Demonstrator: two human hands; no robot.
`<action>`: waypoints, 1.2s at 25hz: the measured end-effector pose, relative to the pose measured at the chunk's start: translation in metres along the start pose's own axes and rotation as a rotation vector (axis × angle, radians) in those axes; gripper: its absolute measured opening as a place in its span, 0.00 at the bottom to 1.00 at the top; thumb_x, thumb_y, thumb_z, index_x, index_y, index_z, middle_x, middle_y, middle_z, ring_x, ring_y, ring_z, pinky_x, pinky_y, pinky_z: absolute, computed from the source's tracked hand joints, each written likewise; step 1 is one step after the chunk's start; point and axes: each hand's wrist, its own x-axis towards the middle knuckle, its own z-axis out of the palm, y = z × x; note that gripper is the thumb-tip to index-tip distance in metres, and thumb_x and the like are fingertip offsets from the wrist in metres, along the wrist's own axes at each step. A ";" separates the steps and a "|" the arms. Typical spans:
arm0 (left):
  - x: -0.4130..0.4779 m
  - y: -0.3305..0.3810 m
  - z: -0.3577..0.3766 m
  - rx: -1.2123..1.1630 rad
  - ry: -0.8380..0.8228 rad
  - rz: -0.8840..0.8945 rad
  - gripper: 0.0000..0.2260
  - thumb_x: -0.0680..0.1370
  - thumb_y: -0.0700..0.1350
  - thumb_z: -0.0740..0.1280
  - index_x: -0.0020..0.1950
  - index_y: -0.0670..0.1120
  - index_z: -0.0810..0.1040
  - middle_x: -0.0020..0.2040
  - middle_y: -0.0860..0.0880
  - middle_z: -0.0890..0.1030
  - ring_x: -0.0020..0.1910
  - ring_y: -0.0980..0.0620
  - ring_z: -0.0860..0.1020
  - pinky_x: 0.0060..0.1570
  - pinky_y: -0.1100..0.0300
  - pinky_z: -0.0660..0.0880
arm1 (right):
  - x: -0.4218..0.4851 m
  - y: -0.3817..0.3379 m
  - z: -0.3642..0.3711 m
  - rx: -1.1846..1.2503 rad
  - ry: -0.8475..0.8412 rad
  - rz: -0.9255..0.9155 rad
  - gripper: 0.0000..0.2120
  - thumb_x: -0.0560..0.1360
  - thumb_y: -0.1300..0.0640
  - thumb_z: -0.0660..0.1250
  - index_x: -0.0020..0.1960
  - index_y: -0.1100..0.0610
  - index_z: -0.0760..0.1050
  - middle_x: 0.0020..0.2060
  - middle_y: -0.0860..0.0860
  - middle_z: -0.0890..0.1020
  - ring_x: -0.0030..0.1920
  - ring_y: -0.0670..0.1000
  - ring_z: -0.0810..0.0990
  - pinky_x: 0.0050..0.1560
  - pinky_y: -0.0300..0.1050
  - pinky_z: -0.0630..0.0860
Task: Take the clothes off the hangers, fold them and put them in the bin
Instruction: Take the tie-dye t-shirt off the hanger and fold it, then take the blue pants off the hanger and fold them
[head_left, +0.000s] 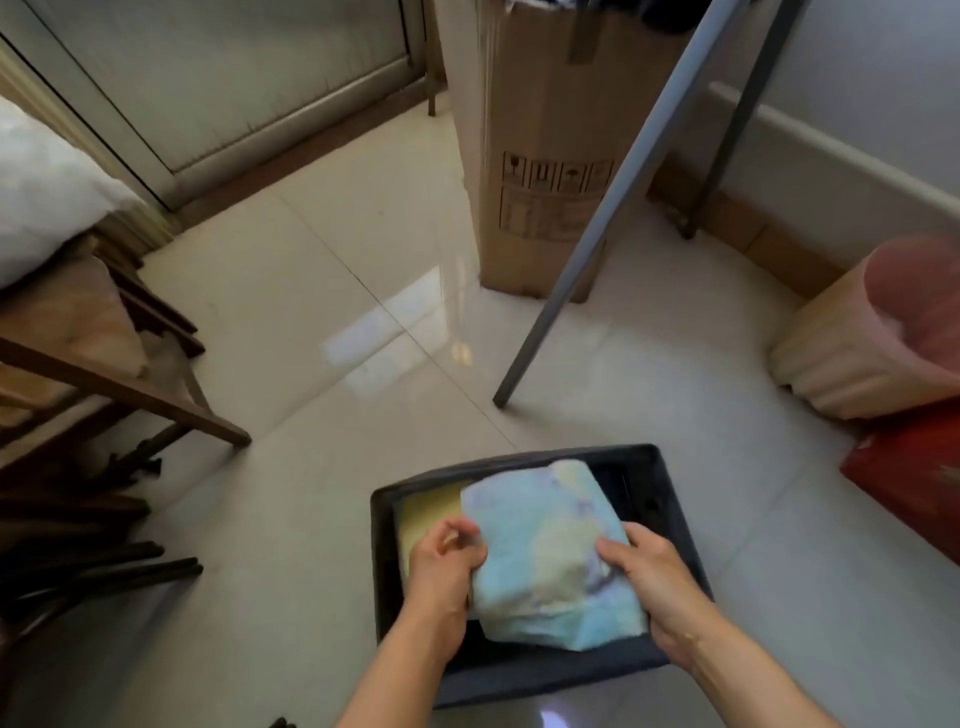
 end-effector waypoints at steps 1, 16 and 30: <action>0.013 -0.022 -0.001 -0.013 0.013 -0.049 0.16 0.73 0.24 0.59 0.39 0.43 0.76 0.43 0.39 0.78 0.39 0.45 0.75 0.36 0.58 0.71 | 0.011 0.018 -0.001 -0.045 0.040 0.034 0.08 0.76 0.69 0.63 0.54 0.66 0.75 0.44 0.62 0.83 0.40 0.59 0.82 0.42 0.51 0.79; 0.128 -0.084 0.005 0.344 -0.075 -0.045 0.26 0.75 0.30 0.66 0.69 0.53 0.71 0.69 0.48 0.66 0.57 0.52 0.70 0.46 0.60 0.72 | 0.132 0.080 0.010 -0.455 0.072 0.141 0.27 0.76 0.68 0.64 0.73 0.63 0.64 0.68 0.58 0.72 0.66 0.58 0.73 0.66 0.50 0.70; -0.050 0.019 0.030 -0.113 -0.126 -0.060 0.11 0.80 0.37 0.64 0.62 0.46 0.75 0.53 0.46 0.83 0.52 0.48 0.82 0.53 0.53 0.79 | -0.041 -0.012 0.016 -0.212 0.017 -0.053 0.10 0.79 0.63 0.61 0.58 0.57 0.76 0.50 0.55 0.82 0.46 0.51 0.81 0.42 0.44 0.76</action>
